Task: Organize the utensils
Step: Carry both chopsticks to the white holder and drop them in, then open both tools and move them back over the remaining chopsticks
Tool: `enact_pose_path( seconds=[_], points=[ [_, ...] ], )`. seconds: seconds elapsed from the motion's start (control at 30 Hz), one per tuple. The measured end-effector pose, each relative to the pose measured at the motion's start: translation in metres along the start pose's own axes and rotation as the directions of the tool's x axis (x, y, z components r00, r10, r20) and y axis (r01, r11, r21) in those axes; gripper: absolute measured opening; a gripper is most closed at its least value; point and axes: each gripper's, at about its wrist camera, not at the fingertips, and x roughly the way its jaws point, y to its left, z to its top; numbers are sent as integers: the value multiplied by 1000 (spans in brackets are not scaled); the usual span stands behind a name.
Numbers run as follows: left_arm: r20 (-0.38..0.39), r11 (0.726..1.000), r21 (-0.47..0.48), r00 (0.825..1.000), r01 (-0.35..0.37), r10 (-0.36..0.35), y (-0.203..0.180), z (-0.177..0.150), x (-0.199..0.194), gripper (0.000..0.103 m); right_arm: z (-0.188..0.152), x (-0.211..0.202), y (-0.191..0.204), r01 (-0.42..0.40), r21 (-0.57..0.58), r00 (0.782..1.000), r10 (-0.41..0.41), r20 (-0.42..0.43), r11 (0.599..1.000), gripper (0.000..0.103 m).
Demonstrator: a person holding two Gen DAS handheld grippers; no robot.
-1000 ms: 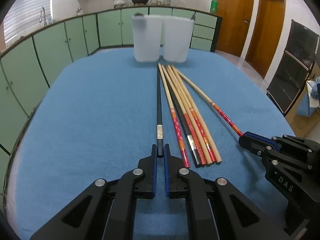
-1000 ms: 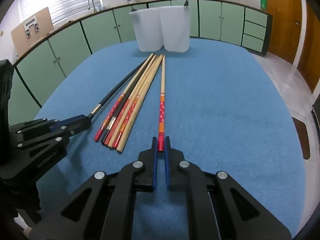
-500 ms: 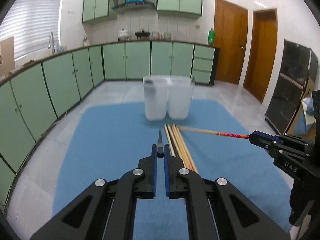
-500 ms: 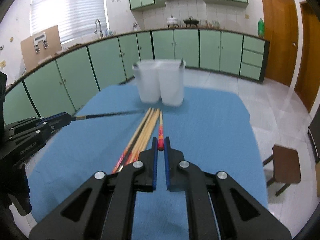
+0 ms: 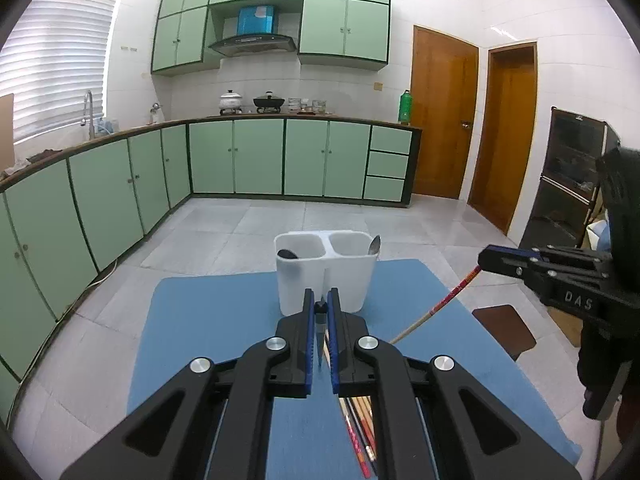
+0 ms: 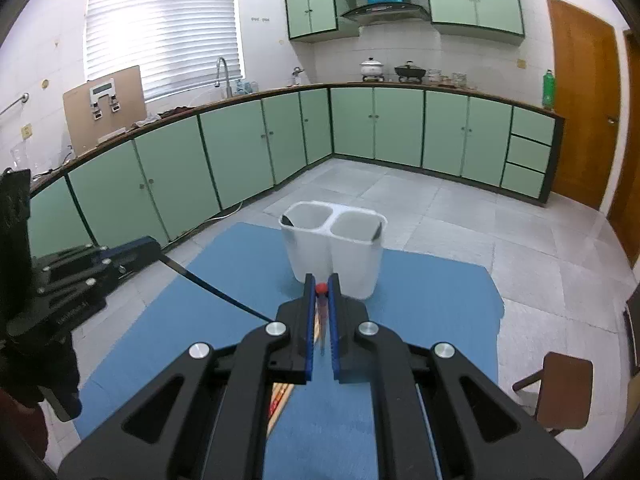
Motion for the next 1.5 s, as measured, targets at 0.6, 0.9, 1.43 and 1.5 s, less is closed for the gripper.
enact_pose_path(
  seconds=[0.6, 0.9, 1.43, 1.5],
  points=[
    [199, 997, 71, 978, 42, -55, -6, 111, 8, 6, 132, -20, -29, -5, -28, 988, 9, 155, 1000, 5],
    [279, 998, 65, 960, 3, -21, -4, 163, 54, 6, 163, 21, -45, 41, -18, 986, -38, 162, 999, 5],
    [62, 999, 33, 998, 3, -5, 16, 110, 131, 16, 118, 102, -58, 58, 48, 998, -59, 11, 997, 18],
    [72, 999, 36, 997, -7, 4, 18, 109, 120, 22, 114, 89, -58, 67, 63, 997, -70, 39, 996, 31]
  ],
)
